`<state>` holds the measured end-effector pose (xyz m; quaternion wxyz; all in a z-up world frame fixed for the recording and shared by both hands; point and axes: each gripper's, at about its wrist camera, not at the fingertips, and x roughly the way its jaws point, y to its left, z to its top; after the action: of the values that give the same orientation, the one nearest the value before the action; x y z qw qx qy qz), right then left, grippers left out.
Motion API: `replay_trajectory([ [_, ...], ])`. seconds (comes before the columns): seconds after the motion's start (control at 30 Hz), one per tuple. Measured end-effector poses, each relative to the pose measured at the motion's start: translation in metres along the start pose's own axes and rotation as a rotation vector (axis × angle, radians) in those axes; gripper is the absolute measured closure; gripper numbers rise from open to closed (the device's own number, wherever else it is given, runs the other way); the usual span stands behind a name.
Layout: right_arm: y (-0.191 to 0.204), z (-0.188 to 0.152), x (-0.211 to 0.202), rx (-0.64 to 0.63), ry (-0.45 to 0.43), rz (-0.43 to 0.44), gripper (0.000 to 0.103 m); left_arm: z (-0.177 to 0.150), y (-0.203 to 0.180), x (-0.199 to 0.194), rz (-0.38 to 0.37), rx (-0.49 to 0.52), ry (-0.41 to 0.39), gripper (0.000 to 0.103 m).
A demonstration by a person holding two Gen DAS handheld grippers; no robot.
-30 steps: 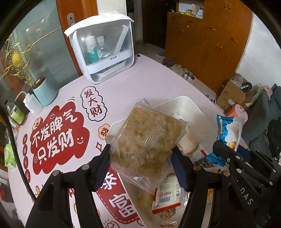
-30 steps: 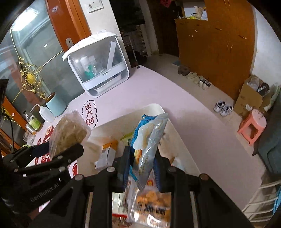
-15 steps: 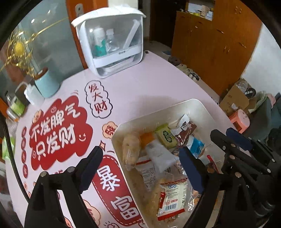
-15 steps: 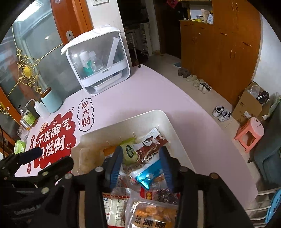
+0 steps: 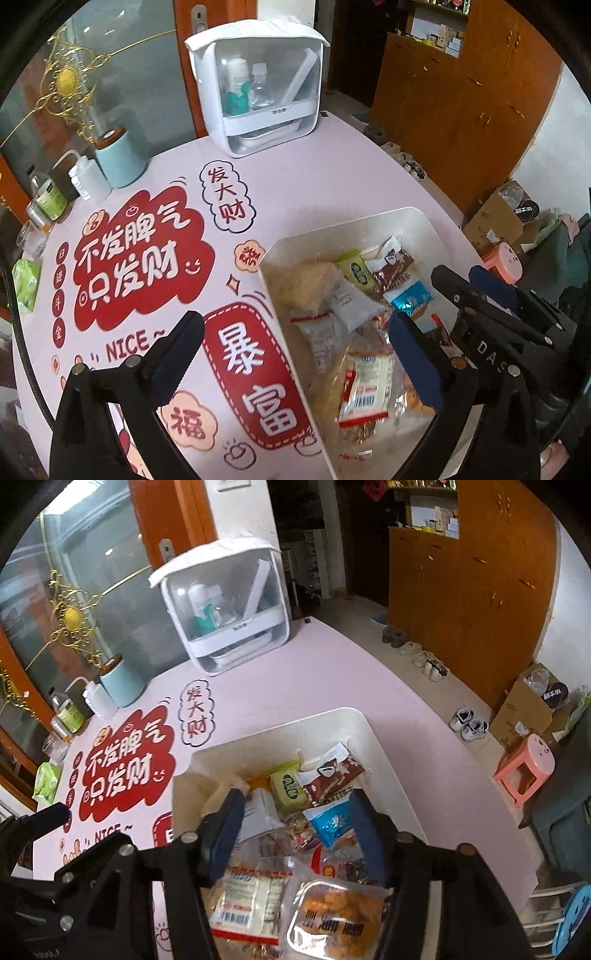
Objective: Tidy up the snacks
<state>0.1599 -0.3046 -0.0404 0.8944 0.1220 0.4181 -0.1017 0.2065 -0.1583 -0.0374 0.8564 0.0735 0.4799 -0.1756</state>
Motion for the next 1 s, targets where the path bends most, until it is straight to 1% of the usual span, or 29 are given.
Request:
replay_trajectory([
  [0.13,0.009,-0.009,-0.018,-0.032,-0.019,0.022,0.043,-0.018,0.008,-0.022,0.020,-0.026,-0.022,0.004],
  [0.3,0.024,-0.027,-0.041,-0.078,-0.022,0.063,0.043,-0.047,0.017,-0.048,0.072,-0.053,-0.035,0.004],
  [0.5,0.044,-0.059,-0.069,-0.159,0.003,0.123,0.041,-0.090,0.032,-0.085,0.133,-0.088,-0.048,0.004],
  [0.63,0.054,-0.077,-0.089,-0.209,0.005,0.157,0.040,-0.120,0.041,-0.109,0.166,-0.114,-0.052,0.004],
  [0.73,0.060,-0.087,-0.104,-0.237,0.001,0.182,0.039,-0.143,0.048,-0.127,0.207,-0.146,-0.065,0.004],
  [0.87,0.065,-0.096,-0.123,-0.237,0.003,0.210,0.039,-0.169,0.056,-0.149,0.248,-0.187,-0.075,0.004],
  [1.0,0.072,-0.105,-0.139,-0.236,-0.010,0.217,0.039,-0.184,0.062,-0.165,0.280,-0.226,-0.093,0.004],
])
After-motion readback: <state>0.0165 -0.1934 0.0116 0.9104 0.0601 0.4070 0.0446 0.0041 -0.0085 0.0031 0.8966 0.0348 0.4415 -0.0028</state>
